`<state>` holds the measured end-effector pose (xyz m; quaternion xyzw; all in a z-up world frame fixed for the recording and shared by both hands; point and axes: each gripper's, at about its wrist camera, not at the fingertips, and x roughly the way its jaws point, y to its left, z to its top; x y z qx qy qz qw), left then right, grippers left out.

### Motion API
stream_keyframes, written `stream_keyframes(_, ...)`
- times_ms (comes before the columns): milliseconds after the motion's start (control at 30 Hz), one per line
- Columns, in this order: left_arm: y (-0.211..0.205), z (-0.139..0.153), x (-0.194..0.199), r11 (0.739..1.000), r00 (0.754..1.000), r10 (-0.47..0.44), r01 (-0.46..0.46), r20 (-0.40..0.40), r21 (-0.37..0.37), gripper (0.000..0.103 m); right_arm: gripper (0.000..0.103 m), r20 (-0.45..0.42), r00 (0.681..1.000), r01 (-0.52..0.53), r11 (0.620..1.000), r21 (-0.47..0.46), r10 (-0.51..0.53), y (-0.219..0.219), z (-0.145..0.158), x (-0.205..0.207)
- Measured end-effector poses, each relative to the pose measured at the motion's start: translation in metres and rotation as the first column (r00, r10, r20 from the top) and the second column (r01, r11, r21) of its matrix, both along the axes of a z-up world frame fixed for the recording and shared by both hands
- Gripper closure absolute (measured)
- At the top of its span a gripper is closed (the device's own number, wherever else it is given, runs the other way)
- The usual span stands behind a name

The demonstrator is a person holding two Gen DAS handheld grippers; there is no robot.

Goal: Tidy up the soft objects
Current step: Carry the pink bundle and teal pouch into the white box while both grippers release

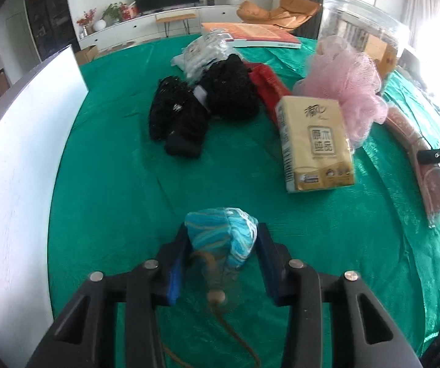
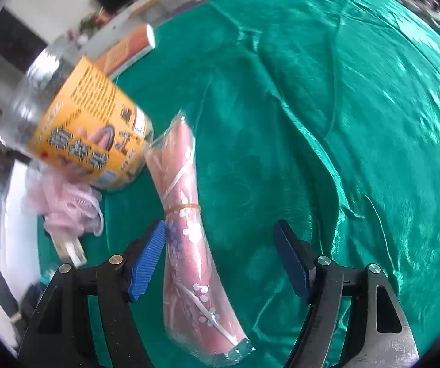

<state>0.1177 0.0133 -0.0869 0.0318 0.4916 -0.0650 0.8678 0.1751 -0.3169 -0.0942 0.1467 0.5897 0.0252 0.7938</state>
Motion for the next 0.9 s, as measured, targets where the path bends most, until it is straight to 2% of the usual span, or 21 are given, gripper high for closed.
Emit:
stream_keyframes(33, 0.002, 0.003, 0.002, 1.0, 1.0, 0.007, -0.007, 0.005, -0.018, 0.063, 0.058, -0.003, 0.999, -0.038, 0.997, -0.073, 0.038, 0.007, 0.002, 0.002)
stream_keyframes(67, 0.005, 0.009, 0.003, 0.998, 1.0, 0.023, -0.022, 0.012, -0.052, 0.063, 0.086, 0.016, 0.999, -0.029, 0.995, -0.096, 0.031, 0.01, 0.008, 0.004)
stream_keyframes(167, 0.013, 0.028, 0.011, 0.987, 0.998, 0.058, -0.055, 0.019, -0.153, 0.063, 0.089, 0.11, 0.993, 0.055, 0.991, -0.123, -0.041, 0.005, 0.033, 0.012)
stream_keyframes(300, 0.022, 0.07, 0.015, 0.966, 0.994, 0.079, -0.059, 0.072, -0.252, 0.063, 0.089, 0.24, 0.956, 0.182, 0.983, -0.037, -0.169, -0.009, 0.07, 0.028)
stream_keyframes(433, 0.049, 0.12, 0.005, 0.943, 0.986, 0.1, -0.05, 0.135, -0.329, 0.063, 0.089, 0.369, 0.914, 0.192, 0.981, -0.026, -0.169, 0.002, 0.124, 0.04)
stream_keyframes(567, 0.098, 0.158, -0.015, 0.951, 0.974, 0.125, -0.064, 0.187, -0.302, 0.063, 0.089, 0.457, 0.889, 0.049, 0.999, -0.019, -0.035, 0.057, 0.179, 0.025)
stream_keyframes(667, 0.14, 0.175, -0.041, 0.965, 0.968, 0.155, -0.105, 0.197, -0.241, 0.063, 0.089, 0.476, 0.876, -0.123, 0.99, 0.069, 0.075, 0.119, 0.199, 0.01)
stream_keyframes(733, 0.174, 0.183, -0.062, 0.971, 0.961, 0.197, -0.165, 0.193, -0.171, 0.063, 0.089, 0.479, 0.866, -0.247, 0.956, 0.16, 0.144, 0.172, 0.205, 0.001)
stream_keyframes(800, 0.205, 0.189, -0.08, 0.967, 0.95, 0.248, -0.23, 0.191, -0.113, 0.063, 0.089, 0.478, 0.855, -0.35, 0.905, 0.24, 0.204, 0.227, 0.206, -0.009)
stream_keyframes(900, 0.251, 0.191, -0.108, 0.936, 0.919, 0.352, -0.35, 0.177, -0.046, 0.06, 0.088, 0.451, 0.84, -0.474, 0.81, 0.344, 0.301, 0.309, 0.197, -0.02)
